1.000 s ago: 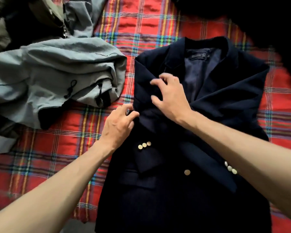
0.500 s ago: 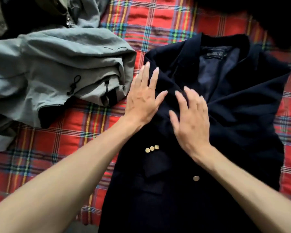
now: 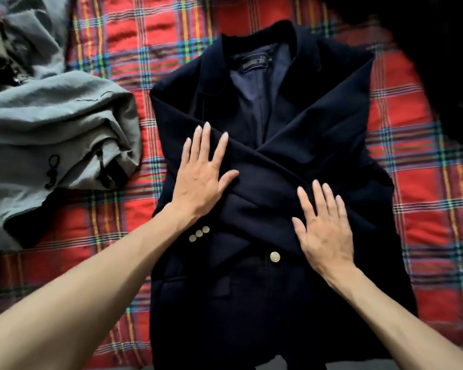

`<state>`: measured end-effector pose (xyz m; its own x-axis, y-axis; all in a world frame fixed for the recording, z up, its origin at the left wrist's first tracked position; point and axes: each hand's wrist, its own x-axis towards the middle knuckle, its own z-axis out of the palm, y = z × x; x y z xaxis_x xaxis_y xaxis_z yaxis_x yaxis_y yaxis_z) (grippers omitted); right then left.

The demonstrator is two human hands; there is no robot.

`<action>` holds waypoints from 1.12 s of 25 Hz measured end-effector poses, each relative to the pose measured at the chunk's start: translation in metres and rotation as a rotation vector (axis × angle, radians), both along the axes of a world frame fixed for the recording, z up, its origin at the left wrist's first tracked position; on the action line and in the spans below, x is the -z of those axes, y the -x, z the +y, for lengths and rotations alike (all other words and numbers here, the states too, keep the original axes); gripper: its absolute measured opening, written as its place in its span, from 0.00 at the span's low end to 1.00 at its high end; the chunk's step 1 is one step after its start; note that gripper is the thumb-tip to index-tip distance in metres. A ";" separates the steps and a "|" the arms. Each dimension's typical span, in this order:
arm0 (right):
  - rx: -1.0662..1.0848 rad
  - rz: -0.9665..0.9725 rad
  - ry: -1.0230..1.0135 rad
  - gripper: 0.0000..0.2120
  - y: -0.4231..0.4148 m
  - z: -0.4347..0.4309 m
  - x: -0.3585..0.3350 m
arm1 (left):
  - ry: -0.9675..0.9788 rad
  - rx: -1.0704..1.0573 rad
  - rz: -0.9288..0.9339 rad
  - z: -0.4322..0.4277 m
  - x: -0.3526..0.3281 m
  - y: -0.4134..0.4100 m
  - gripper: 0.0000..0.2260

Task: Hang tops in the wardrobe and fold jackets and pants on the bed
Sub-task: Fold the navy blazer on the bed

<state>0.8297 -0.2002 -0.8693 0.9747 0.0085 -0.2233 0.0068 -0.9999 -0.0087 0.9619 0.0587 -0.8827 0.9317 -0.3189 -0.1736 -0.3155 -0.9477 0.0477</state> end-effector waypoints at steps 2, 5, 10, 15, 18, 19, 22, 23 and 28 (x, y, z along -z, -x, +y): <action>-0.033 -0.007 -0.046 0.30 0.002 -0.007 0.010 | -0.059 0.052 0.025 -0.002 0.008 0.010 0.32; 0.004 -0.061 -0.096 0.28 -0.001 -0.013 0.005 | -0.056 0.027 0.036 -0.004 0.009 0.003 0.32; 0.046 -0.237 -0.209 0.27 -0.050 -0.023 -0.021 | 0.056 -0.251 -0.095 0.002 -0.013 -0.027 0.34; 0.087 -0.191 -0.108 0.31 -0.195 -0.058 0.004 | -0.042 -0.349 0.000 0.008 -0.002 -0.093 0.35; 0.036 -0.106 -0.039 0.32 -0.203 -0.069 0.038 | -0.069 -0.311 0.022 0.009 0.023 -0.094 0.35; 0.028 -0.129 -0.072 0.32 -0.202 -0.070 0.039 | -0.031 -0.312 0.004 0.010 0.022 -0.094 0.35; 0.122 -0.290 -0.342 0.33 -0.210 -0.080 0.021 | 0.319 -0.536 -0.150 0.022 0.007 -0.099 0.31; 0.246 -0.332 -0.486 0.34 -0.222 -0.086 0.013 | 0.473 -0.720 -0.197 0.027 -0.003 -0.104 0.29; 0.544 -0.106 -0.882 0.27 -0.281 -0.109 -0.008 | 0.539 -0.867 0.059 0.050 -0.030 -0.130 0.18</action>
<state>1.1108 -0.3091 -0.8616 0.9100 -0.3197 -0.2640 -0.3997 -0.5074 -0.7634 1.0922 0.1086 -0.8528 0.8733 0.4121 -0.2598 0.4857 -0.6961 0.5287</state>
